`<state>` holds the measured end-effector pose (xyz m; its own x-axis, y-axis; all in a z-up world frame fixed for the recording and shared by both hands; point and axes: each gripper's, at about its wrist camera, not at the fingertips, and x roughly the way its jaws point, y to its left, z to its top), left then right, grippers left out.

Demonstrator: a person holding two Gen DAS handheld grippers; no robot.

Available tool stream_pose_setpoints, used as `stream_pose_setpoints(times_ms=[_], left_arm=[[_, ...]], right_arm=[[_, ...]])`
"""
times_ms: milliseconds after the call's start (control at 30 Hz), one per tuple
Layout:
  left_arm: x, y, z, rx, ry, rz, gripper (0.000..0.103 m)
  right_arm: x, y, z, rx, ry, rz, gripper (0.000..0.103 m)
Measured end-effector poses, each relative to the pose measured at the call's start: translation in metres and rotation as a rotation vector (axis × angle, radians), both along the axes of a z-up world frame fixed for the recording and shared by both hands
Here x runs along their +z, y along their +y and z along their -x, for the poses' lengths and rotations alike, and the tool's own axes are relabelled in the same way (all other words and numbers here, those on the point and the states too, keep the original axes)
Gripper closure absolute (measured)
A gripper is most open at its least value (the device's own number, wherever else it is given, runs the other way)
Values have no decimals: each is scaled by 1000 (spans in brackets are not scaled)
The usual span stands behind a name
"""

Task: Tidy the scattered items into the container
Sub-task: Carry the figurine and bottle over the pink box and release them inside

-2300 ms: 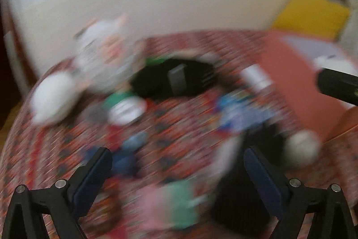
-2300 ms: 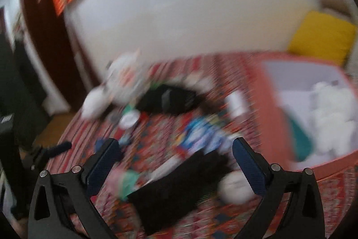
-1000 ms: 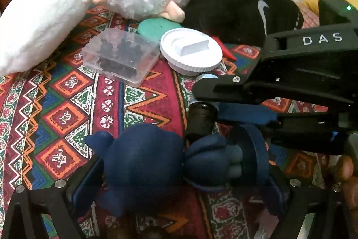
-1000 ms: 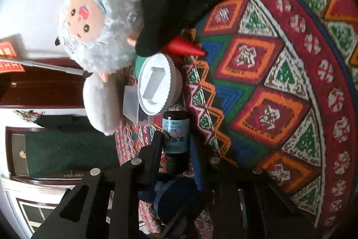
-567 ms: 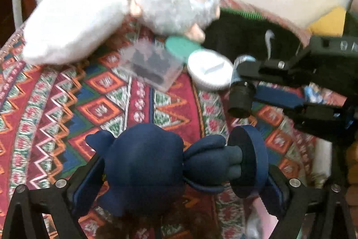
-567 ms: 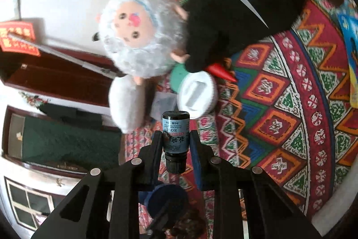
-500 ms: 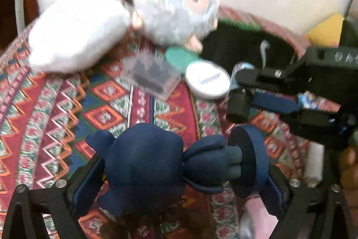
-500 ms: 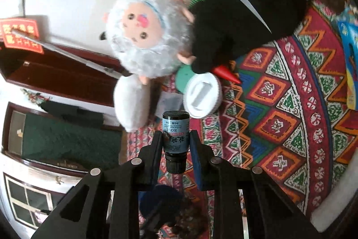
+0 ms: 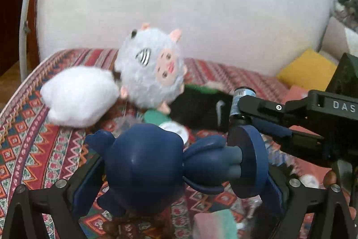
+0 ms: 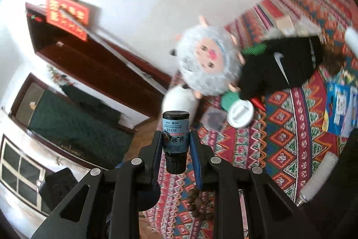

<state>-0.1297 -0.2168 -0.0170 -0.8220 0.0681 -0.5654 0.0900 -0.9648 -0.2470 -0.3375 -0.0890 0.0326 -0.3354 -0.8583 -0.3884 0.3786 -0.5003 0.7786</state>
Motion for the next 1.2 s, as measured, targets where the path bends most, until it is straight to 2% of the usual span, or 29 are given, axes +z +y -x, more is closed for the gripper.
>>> stream_pose_setpoints(times_ms=[200,567,767,1200], left_arm=[[26,20,-16,-34,61,5,5],[57,77,-15,-123,118,43,5],[62,119,-3,-195,122,28,5],[76,228,32,-366,114,68,5]], right_arm=[[29,20,-19,6,71,17,77],[47,79,-30,-62,112,42,77],[59,136,-34,-156,146,78,77],[70,267,-38,-381,182,149,77]])
